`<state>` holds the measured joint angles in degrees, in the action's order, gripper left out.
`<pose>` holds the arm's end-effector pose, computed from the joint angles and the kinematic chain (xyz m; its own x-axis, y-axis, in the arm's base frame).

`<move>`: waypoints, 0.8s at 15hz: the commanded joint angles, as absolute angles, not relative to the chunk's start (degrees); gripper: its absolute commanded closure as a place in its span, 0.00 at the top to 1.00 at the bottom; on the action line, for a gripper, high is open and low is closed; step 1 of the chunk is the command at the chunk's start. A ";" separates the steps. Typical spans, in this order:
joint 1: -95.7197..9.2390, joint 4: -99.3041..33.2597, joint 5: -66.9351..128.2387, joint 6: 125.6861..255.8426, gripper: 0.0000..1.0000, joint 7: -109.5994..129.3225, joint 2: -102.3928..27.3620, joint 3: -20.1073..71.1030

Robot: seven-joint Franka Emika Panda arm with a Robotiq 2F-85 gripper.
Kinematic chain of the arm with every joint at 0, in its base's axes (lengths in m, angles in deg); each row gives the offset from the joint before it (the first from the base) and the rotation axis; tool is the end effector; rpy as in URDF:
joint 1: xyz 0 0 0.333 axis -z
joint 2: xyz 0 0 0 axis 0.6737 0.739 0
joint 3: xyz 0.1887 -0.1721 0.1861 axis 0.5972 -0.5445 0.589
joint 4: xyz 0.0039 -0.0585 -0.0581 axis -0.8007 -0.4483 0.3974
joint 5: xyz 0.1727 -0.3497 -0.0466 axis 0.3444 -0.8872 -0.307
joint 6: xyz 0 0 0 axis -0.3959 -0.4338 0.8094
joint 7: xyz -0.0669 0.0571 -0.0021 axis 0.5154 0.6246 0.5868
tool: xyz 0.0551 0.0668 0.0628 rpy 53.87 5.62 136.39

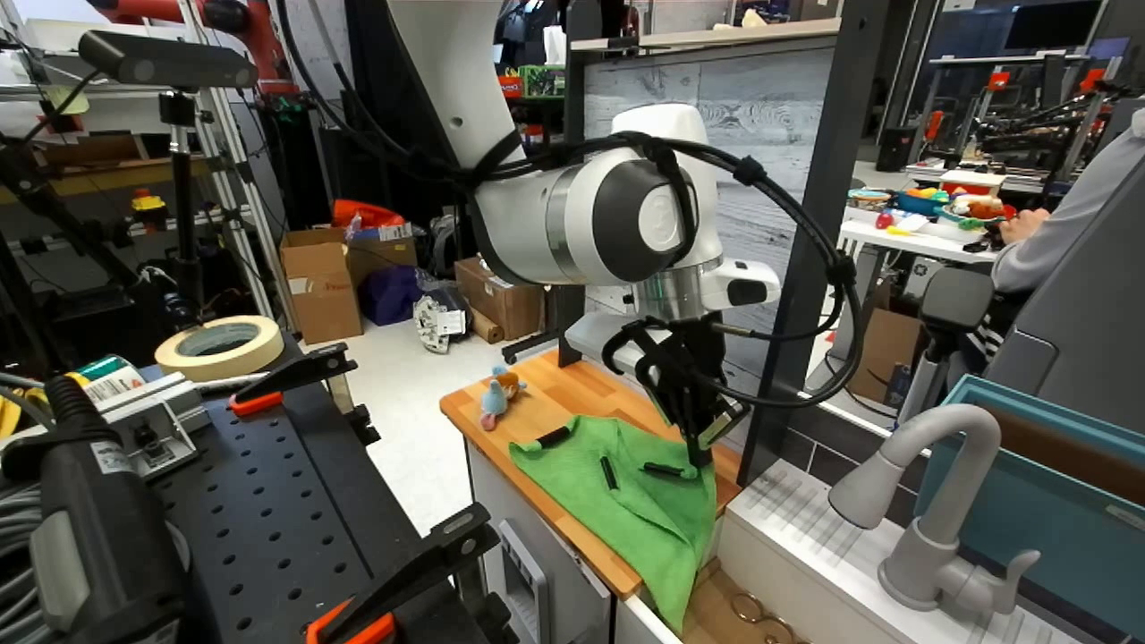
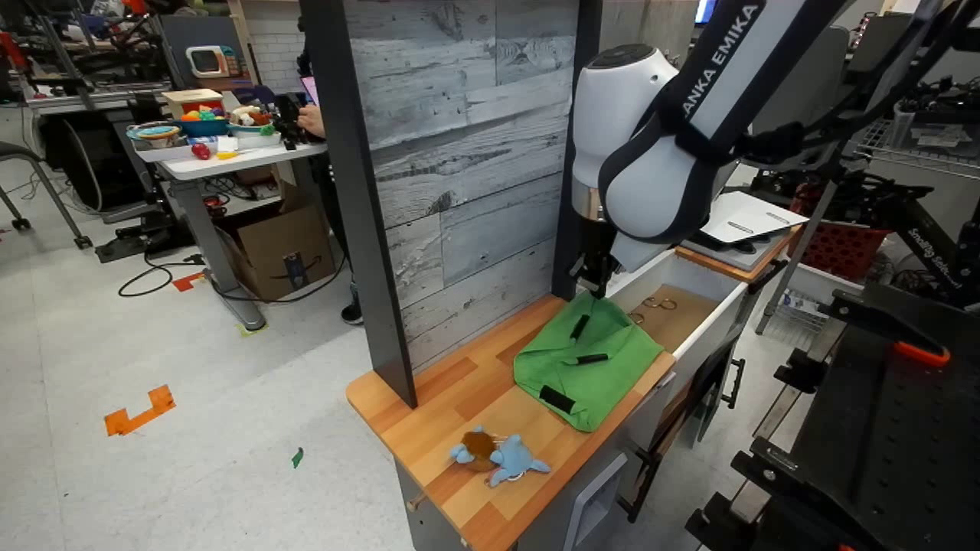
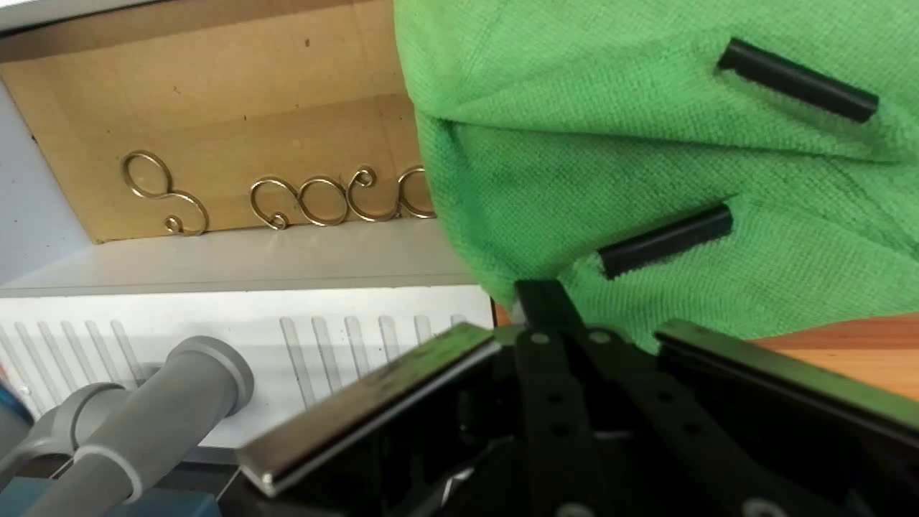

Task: Unfold the green towel

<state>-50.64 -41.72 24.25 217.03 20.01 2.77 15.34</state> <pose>0.6281 -0.0518 0.0242 0.9924 -0.0782 0.0949 -0.0995 -0.9639 0.2469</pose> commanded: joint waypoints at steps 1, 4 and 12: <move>-53.68 -35.85 25.41 214.76 0.00 23.95 7.74 12.53; -55.62 -34.35 25.27 214.94 0.27 26.74 9.59 10.62; -63.45 -44.54 24.23 219.56 0.84 32.03 4.56 5.25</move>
<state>-59.42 -37.11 24.25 216.98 30.59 8.89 7.24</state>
